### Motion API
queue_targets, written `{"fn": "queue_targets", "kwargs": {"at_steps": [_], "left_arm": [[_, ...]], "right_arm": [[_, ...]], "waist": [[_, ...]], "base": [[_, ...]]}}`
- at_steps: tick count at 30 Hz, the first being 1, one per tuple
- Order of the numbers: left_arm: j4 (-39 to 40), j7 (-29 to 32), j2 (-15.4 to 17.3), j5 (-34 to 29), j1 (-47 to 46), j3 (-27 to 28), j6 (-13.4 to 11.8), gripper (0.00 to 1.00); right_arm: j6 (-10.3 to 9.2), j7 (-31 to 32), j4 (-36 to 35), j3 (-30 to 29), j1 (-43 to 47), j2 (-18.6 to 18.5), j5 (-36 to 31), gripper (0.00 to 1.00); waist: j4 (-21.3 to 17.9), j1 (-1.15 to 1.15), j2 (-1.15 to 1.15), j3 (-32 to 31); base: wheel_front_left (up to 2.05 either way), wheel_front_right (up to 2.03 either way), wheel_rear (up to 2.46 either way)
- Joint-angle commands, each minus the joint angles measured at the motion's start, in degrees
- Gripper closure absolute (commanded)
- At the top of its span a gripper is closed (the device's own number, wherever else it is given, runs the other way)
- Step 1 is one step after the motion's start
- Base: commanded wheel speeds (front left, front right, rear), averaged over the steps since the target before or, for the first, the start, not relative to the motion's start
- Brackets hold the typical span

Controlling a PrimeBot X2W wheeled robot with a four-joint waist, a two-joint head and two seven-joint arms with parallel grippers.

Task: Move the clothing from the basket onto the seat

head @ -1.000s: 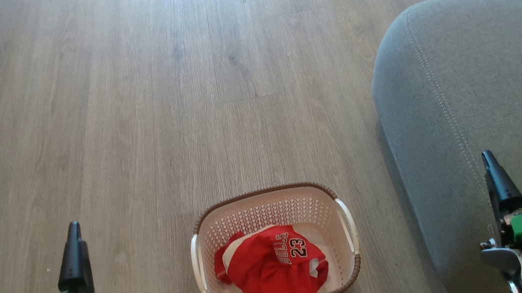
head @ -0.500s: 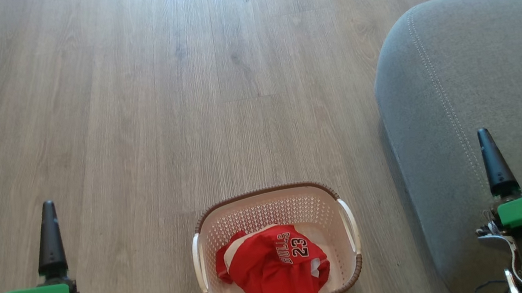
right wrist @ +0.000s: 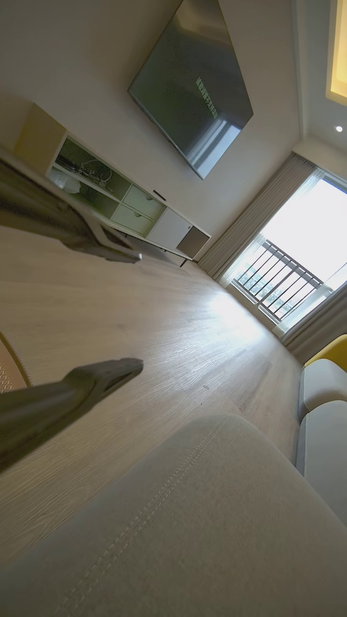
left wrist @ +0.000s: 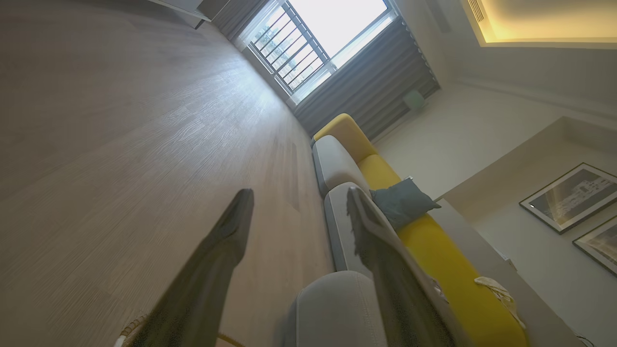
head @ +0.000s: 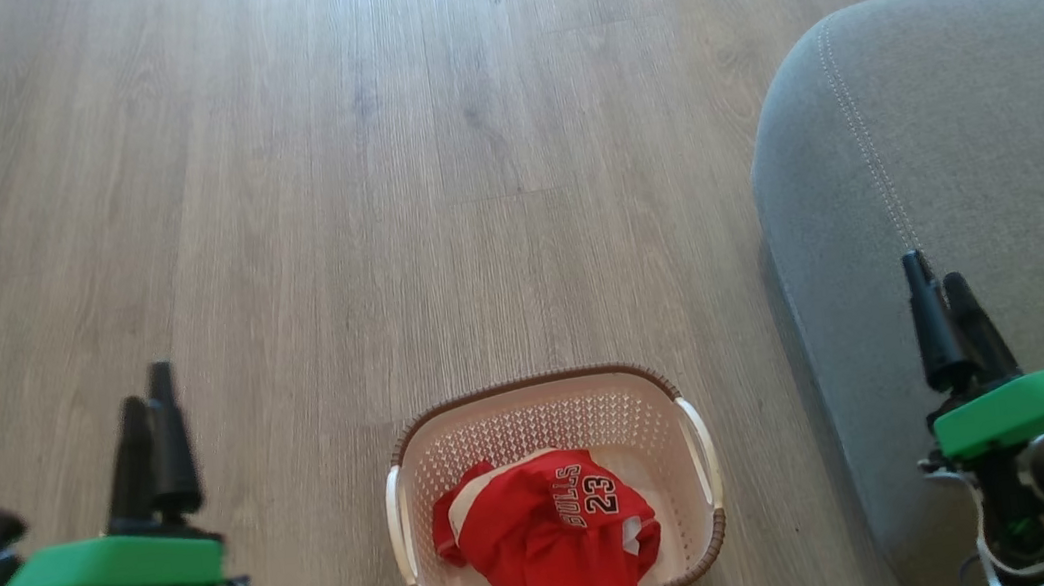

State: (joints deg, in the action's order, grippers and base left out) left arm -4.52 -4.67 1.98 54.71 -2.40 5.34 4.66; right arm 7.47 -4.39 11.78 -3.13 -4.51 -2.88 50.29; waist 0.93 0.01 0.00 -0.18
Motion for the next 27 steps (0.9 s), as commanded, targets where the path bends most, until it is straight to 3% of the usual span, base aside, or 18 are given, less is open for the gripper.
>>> {"fn": "queue_targets", "kwargs": {"at_steps": [1, 10, 27], "left_arm": [[2.3, -0.6, 0.6, -2.7, -1.7, 0.0, -0.5, 0.00], [-2.8, -2.1, 0.6, -12.4, -1.4, -5.3, -4.8, 0.00], [-13.1, -4.8, 0.7, -22.1, -3.9, -8.1, -7.6, 0.00]], "right_arm": [[0.02, -0.8, -1.4, 1.2, -3.1, 0.0, -1.9, 0.00], [0.02, -2.3, 2.0, 3.2, -4.0, 0.0, -9.3, 0.00], [0.02, -5.0, 7.8, 5.4, -5.7, 0.0, -20.2, 0.00]], "waist": [[0.0, -0.01, 0.00, 0.0], [0.1, -0.01, 0.00, -0.5], [0.6, -0.01, 0.00, -1.4]], "base": [[0.00, 0.00, 0.00], [0.00, 0.00, 0.00], [0.00, 0.00, 0.00]]}}
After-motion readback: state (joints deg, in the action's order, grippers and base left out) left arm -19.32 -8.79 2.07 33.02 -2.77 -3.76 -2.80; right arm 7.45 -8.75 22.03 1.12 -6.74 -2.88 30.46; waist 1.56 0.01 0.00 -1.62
